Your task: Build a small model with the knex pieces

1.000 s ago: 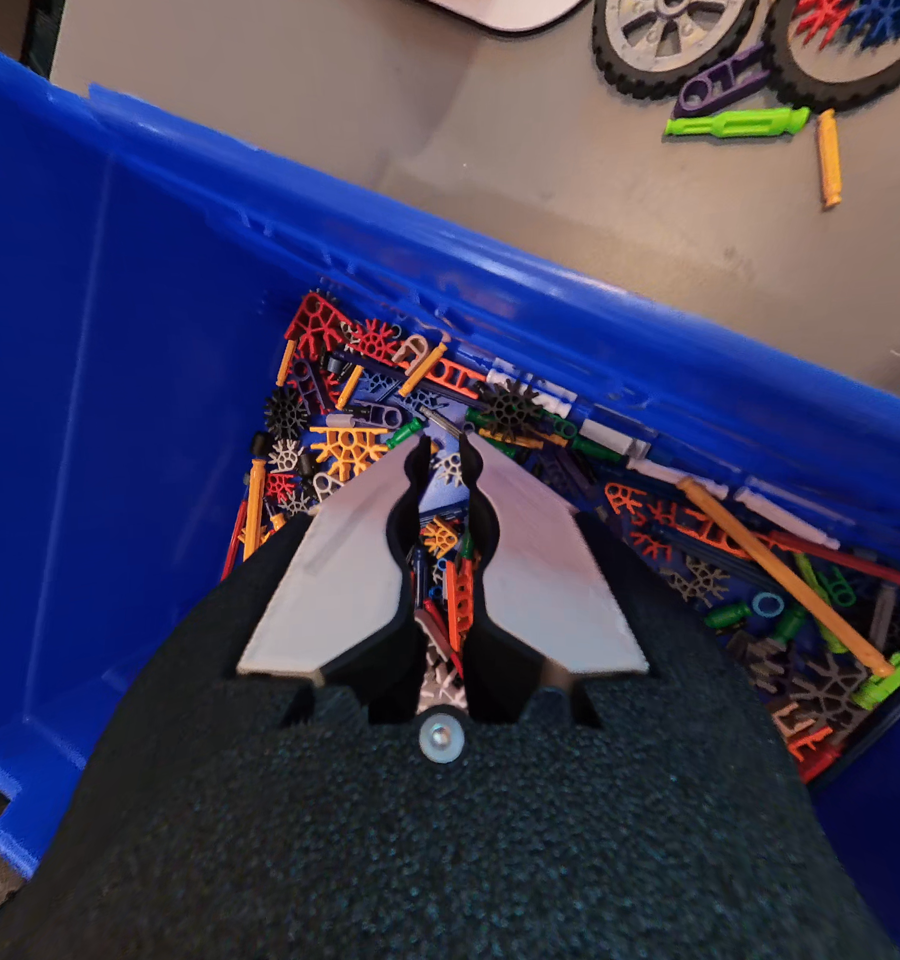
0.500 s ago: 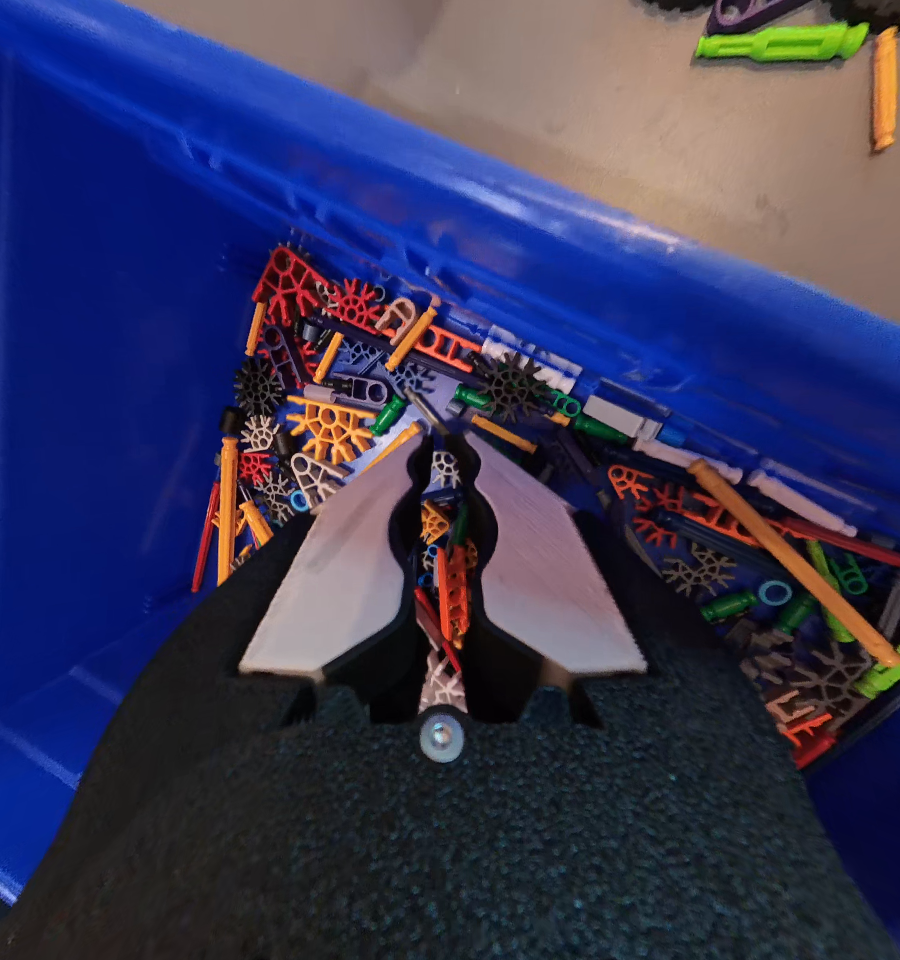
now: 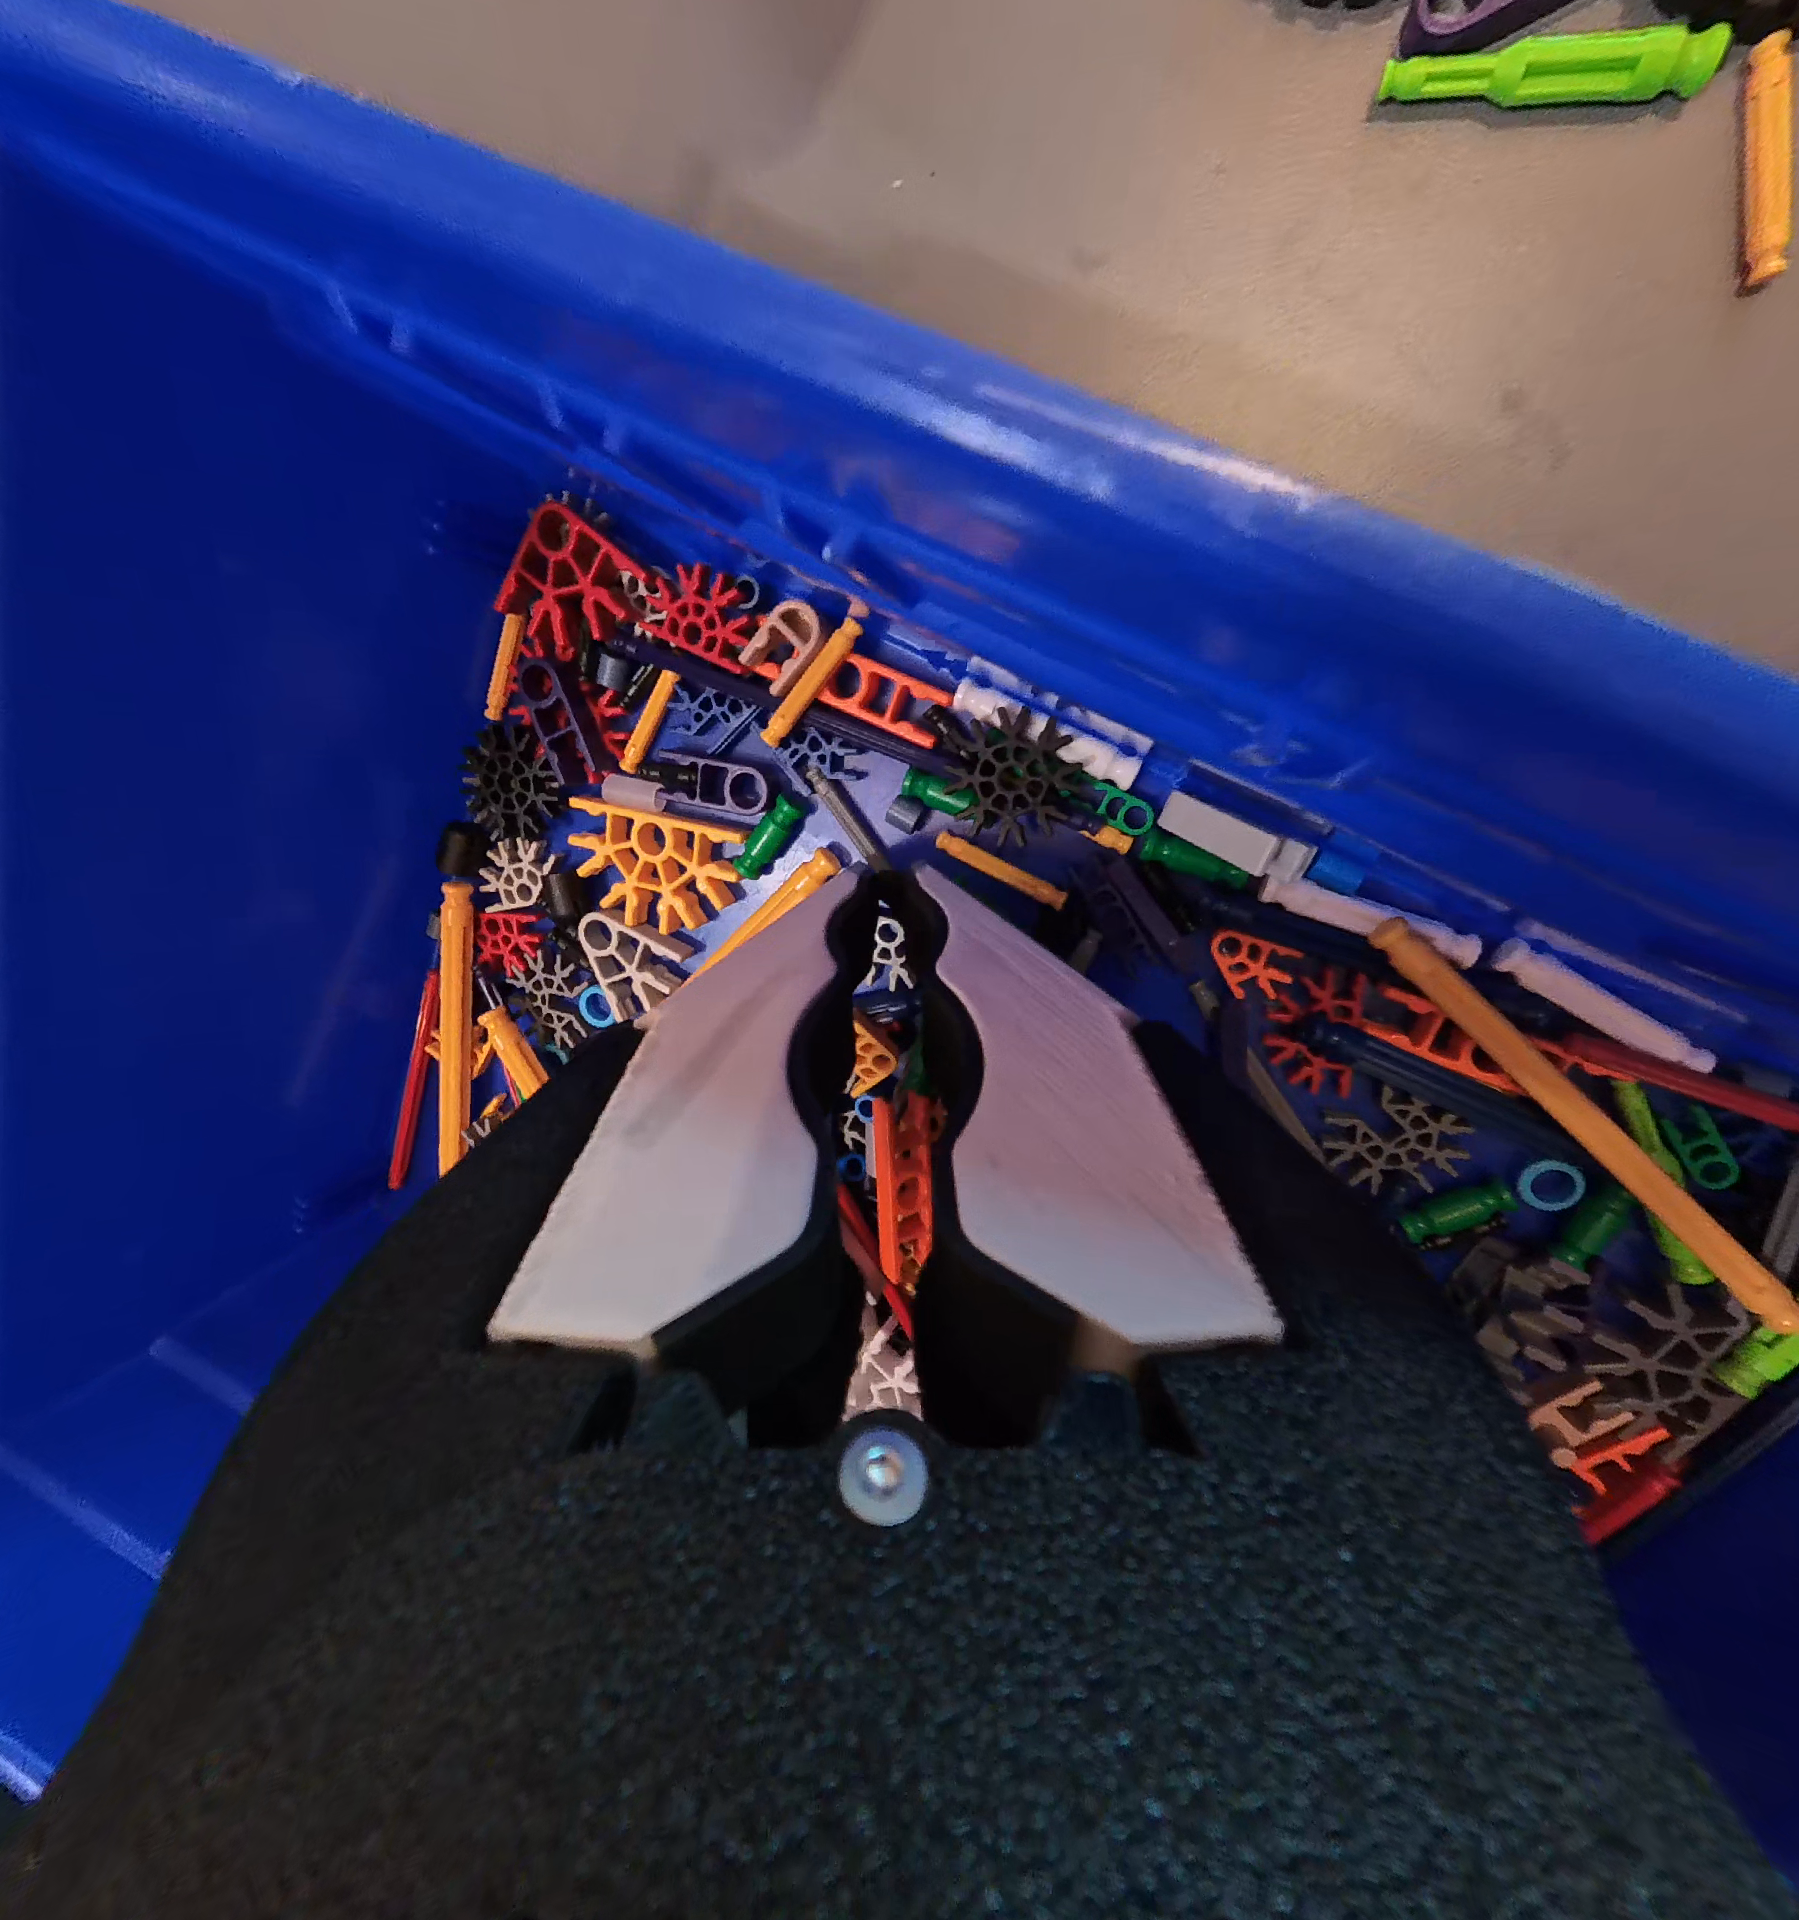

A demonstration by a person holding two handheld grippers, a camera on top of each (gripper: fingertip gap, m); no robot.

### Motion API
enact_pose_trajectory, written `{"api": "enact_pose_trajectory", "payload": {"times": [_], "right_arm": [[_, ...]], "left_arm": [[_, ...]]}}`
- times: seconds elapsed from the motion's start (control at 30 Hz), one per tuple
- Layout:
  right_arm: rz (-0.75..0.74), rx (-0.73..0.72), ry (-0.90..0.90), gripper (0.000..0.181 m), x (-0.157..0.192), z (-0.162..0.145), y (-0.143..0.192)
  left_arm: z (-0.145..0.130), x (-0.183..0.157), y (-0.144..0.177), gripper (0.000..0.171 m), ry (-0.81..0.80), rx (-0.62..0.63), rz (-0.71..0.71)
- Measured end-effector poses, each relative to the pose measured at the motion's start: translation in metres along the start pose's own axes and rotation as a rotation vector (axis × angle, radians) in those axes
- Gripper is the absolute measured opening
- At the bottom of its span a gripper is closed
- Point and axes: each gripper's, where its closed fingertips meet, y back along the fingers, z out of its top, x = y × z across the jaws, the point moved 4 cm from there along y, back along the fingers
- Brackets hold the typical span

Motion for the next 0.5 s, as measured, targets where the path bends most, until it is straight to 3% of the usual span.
{"api": "enact_pose_trajectory", "payload": {"times": [0.5], "right_arm": [[-0.001, 0.002, 0.004, 0.056, 0.000, -0.001, 0.000]], "left_arm": [[0.008, 0.005, 0.021, 0.000, -0.023, -0.083, 0.073]]}}
